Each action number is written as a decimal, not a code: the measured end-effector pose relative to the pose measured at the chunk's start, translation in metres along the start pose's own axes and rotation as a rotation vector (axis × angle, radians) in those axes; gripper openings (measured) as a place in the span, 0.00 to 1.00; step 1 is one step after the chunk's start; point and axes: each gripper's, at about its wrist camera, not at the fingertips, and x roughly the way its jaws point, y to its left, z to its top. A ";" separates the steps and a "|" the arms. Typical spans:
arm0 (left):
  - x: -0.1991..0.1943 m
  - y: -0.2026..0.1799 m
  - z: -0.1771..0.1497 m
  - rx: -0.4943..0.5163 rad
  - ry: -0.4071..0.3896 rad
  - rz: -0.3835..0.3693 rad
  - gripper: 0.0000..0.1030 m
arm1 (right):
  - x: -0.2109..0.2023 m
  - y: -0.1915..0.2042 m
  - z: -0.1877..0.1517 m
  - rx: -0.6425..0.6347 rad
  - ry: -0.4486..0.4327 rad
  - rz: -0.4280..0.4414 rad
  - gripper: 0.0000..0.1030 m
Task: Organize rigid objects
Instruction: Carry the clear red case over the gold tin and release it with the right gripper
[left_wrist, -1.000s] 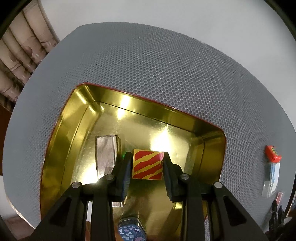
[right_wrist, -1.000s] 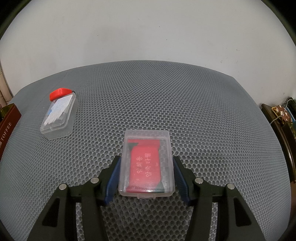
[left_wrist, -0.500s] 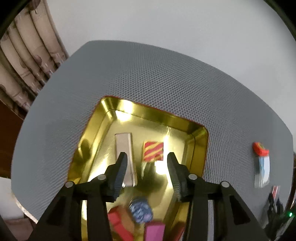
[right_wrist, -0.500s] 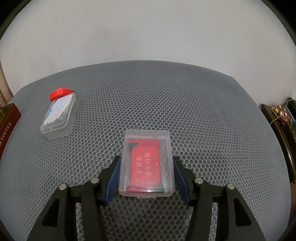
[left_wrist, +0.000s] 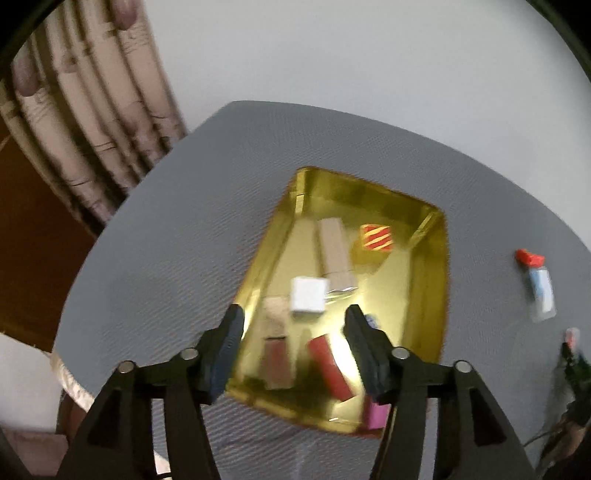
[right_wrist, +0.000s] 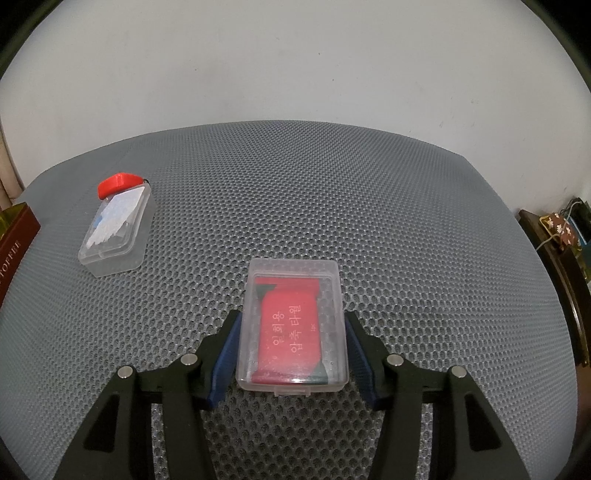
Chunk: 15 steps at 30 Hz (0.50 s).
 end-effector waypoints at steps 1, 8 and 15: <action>0.000 0.005 -0.004 -0.002 -0.008 0.020 0.57 | 0.000 0.002 0.000 0.001 0.005 -0.008 0.53; 0.001 0.025 -0.028 -0.028 -0.054 0.087 0.63 | 0.000 0.024 0.005 0.012 0.025 -0.036 0.53; 0.004 0.034 -0.038 -0.043 -0.070 0.051 0.66 | -0.035 0.065 0.030 -0.056 -0.041 0.011 0.53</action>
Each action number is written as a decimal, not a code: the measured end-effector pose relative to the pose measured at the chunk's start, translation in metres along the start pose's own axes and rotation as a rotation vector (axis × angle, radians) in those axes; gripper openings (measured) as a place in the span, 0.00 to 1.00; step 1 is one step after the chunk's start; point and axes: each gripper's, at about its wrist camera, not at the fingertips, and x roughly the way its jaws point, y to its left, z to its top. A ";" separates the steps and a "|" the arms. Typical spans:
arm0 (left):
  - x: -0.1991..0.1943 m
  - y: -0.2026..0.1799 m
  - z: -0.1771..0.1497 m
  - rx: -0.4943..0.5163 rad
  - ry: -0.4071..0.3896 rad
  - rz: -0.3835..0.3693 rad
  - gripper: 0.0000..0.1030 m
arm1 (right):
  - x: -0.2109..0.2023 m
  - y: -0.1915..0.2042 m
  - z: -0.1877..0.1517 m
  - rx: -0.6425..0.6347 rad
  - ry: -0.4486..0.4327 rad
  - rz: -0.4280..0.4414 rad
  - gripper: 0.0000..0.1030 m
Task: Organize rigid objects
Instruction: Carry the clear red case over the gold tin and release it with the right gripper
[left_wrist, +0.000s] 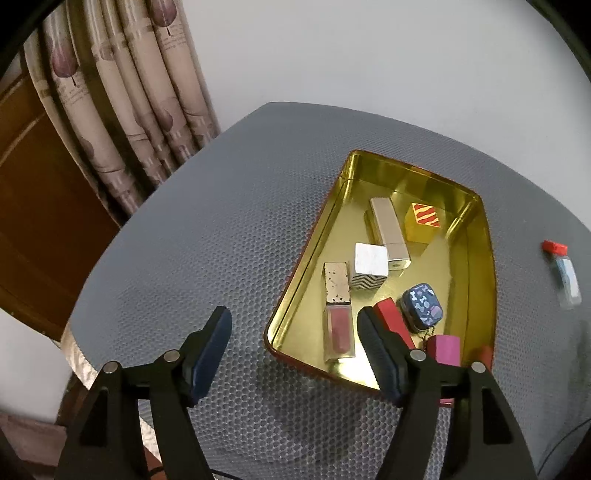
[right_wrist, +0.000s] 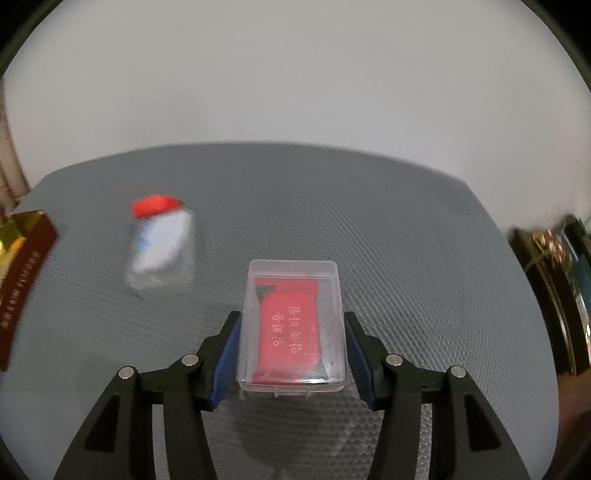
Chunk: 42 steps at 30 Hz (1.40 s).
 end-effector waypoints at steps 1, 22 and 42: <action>-0.001 0.004 0.000 -0.008 -0.005 -0.001 0.66 | -0.008 0.006 0.005 -0.011 -0.008 0.016 0.53; 0.017 0.094 0.009 -0.280 0.031 0.086 0.69 | -0.073 0.265 0.086 -0.338 -0.020 0.386 0.53; 0.024 0.099 0.007 -0.311 0.050 0.086 0.70 | -0.038 0.352 0.077 -0.469 0.065 0.374 0.53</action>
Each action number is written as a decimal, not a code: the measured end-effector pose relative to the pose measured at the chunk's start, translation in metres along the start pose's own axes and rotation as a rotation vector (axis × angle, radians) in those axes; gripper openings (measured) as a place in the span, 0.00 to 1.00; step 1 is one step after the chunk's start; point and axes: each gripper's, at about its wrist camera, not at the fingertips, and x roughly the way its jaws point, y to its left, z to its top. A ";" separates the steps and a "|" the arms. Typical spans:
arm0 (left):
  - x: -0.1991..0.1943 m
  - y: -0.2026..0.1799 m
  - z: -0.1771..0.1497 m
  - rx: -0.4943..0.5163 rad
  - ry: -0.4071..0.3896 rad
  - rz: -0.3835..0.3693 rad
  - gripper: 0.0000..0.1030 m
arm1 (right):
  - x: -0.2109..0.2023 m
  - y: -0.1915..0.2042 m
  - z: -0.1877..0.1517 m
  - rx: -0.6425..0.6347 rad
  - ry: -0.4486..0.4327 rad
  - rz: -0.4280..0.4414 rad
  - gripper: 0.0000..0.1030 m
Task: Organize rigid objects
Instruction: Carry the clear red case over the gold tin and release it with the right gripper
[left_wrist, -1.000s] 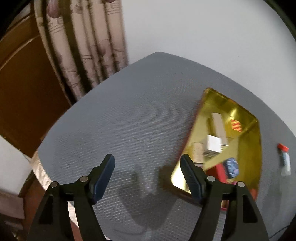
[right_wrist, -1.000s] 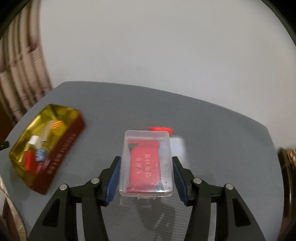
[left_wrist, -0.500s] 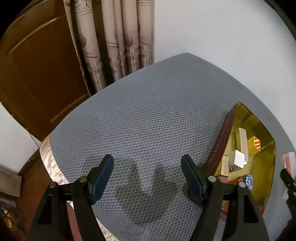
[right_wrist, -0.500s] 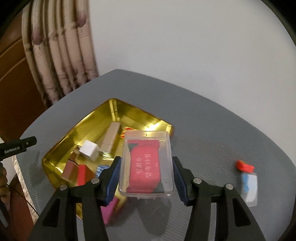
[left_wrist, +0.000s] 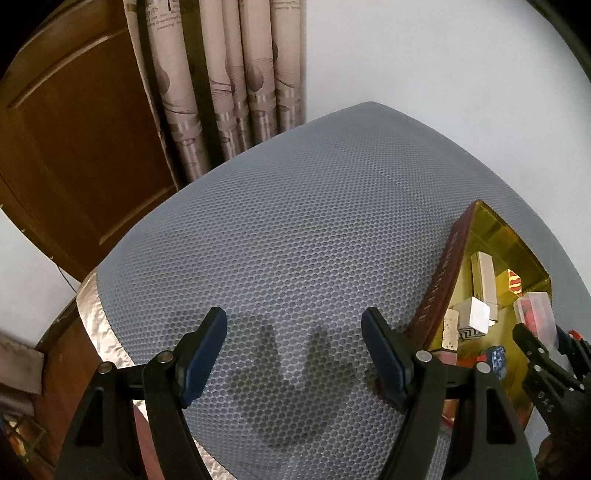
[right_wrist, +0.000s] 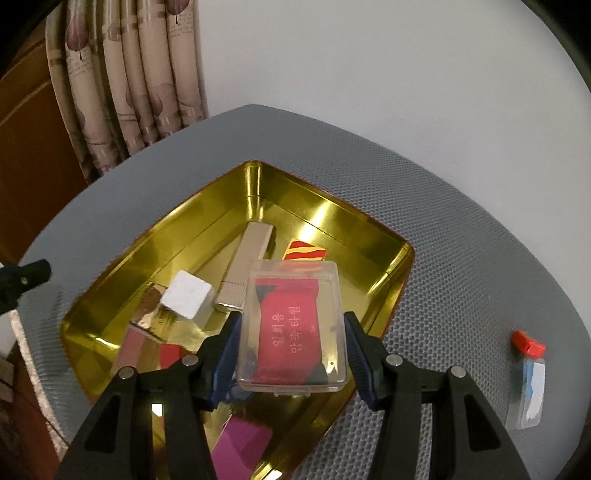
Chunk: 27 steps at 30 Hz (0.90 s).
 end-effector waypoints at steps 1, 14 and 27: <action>0.000 0.000 0.000 0.001 -0.001 0.001 0.70 | 0.002 0.000 -0.001 -0.004 -0.001 -0.010 0.53; 0.003 -0.003 0.001 0.009 0.010 -0.008 0.70 | 0.016 -0.005 -0.012 -0.017 0.028 -0.043 0.53; 0.004 0.002 -0.001 -0.004 0.021 -0.008 0.70 | 0.018 -0.010 -0.021 0.011 0.035 -0.056 0.54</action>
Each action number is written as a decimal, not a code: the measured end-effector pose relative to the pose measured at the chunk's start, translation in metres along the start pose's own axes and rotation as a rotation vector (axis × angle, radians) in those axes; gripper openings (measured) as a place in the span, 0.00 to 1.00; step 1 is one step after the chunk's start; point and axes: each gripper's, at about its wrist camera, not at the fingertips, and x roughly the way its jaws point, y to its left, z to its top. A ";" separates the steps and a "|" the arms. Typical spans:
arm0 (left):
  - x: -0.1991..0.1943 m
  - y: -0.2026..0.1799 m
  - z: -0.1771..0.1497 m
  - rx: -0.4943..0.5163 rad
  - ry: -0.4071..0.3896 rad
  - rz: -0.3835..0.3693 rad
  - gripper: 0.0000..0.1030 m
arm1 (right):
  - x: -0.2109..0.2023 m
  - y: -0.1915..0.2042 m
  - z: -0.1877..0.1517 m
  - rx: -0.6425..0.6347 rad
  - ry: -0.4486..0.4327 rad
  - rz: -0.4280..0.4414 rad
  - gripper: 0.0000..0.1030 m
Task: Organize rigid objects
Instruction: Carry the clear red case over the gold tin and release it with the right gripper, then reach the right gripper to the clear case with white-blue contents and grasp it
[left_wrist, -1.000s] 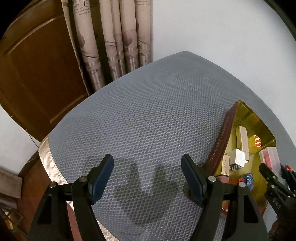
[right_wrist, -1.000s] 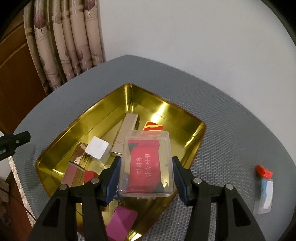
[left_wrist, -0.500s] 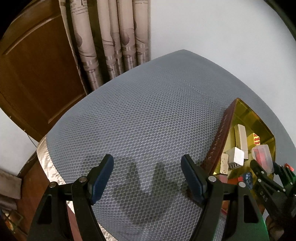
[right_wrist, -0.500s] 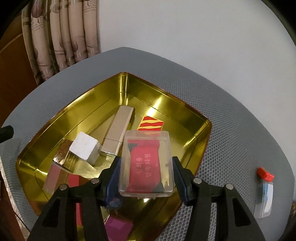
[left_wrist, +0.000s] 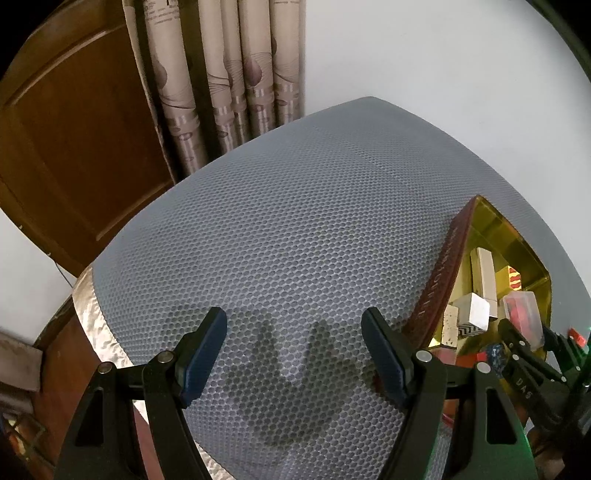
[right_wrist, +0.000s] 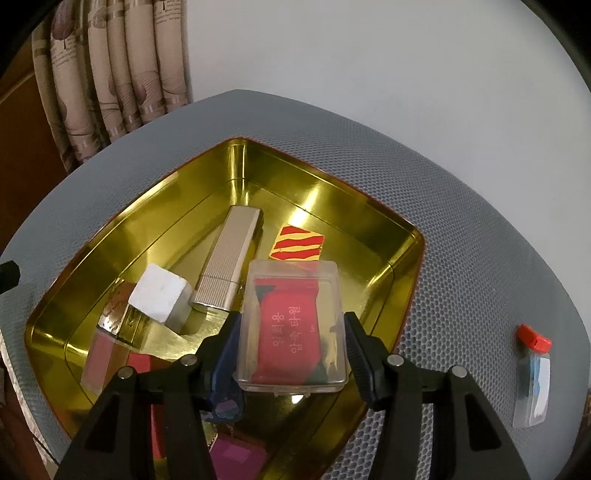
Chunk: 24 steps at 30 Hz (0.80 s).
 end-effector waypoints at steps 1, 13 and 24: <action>0.000 0.000 0.000 0.002 0.000 -0.001 0.70 | -0.001 0.000 -0.001 -0.003 0.002 -0.002 0.55; -0.003 0.002 0.004 0.005 0.002 -0.004 0.71 | -0.048 -0.024 -0.009 0.045 -0.076 0.010 0.64; -0.008 -0.002 0.003 0.042 -0.015 0.017 0.73 | -0.089 -0.142 -0.083 0.206 -0.084 -0.088 0.64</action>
